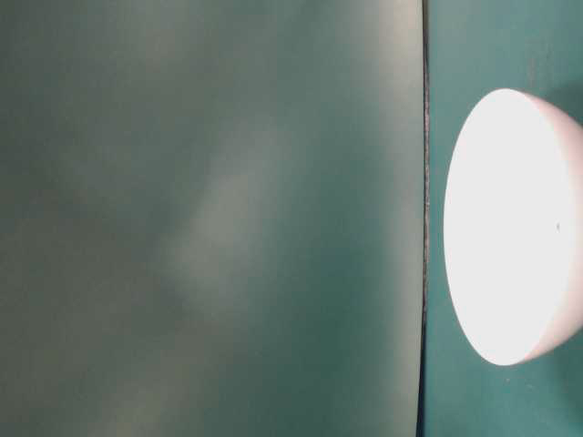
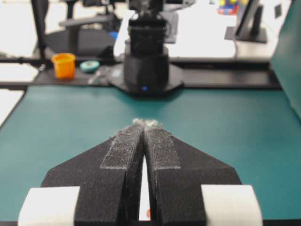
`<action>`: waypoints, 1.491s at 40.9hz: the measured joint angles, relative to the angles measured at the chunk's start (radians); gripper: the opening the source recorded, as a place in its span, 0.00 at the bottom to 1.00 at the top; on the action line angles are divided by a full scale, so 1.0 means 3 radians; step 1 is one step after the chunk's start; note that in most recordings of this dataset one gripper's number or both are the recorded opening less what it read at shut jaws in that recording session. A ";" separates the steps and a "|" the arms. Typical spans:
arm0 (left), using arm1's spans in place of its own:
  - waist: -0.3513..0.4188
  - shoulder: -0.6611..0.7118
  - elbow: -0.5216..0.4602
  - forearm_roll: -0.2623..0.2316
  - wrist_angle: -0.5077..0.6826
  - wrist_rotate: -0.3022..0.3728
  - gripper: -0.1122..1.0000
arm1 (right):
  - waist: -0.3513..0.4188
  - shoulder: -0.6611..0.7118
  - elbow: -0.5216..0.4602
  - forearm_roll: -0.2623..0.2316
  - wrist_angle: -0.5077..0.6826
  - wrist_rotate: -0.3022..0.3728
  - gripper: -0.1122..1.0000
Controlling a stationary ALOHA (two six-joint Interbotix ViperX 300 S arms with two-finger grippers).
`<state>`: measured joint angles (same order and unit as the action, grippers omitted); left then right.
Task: Grip the spoon and scoop the red block from the bowl with right arm.
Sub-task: 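Move the right gripper left toward the pink spoon handle, then close the right gripper on the pink spoon handle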
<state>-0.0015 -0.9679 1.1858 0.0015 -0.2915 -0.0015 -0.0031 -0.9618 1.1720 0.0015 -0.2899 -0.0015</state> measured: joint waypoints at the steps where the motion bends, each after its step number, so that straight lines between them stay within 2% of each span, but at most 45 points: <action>1: 0.0000 0.0000 0.0000 0.0005 0.0005 -0.0005 0.10 | 0.0005 0.0000 0.0000 0.0000 0.0000 0.0005 0.10; 14: -0.0015 0.0005 -0.0097 0.0031 0.0112 -0.0026 0.10 | 0.0179 0.0189 -0.0005 0.0061 0.0005 0.0317 0.10; 28: -0.0010 0.0005 -0.0107 0.0031 0.0230 -0.0026 0.10 | 0.0215 0.0409 0.0031 0.0072 0.0005 0.0348 0.12; 30: -0.0015 0.0005 -0.0107 0.0036 0.0261 -0.0026 0.10 | 0.0220 0.0460 0.0041 0.0077 0.0005 0.0353 0.17; 36: -0.0015 0.0005 -0.0107 0.0031 0.0337 -0.0026 0.10 | 0.0220 0.0665 0.0072 0.0189 0.0020 0.0363 0.48; 38: -0.0015 0.0005 -0.0107 0.0036 0.0348 -0.0026 0.10 | 0.0230 0.0762 0.0092 0.0251 0.0031 0.0368 0.52; 41: -0.0010 0.0005 -0.0107 0.0036 0.0363 -0.0026 0.10 | 0.0266 0.0905 0.0128 0.0322 0.0031 0.0368 0.51; 46: -0.0015 0.0005 -0.0107 0.0031 0.0363 -0.0026 0.10 | 0.0404 0.1166 0.0210 0.0486 -0.0020 0.0368 0.50; 51: -0.0015 0.0005 -0.0107 0.0031 0.0383 -0.0026 0.10 | 0.0583 0.1421 0.0327 0.0762 -0.0230 0.0373 0.50; 61: -0.0015 0.0005 -0.0107 0.0036 0.0419 -0.0026 0.10 | 0.1207 0.1928 0.0562 0.1621 -0.1104 0.0368 0.50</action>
<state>-0.0061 -0.9664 1.1536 0.0123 -0.1657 -0.0092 0.3590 -0.3835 1.3407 0.4878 -0.6213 0.1089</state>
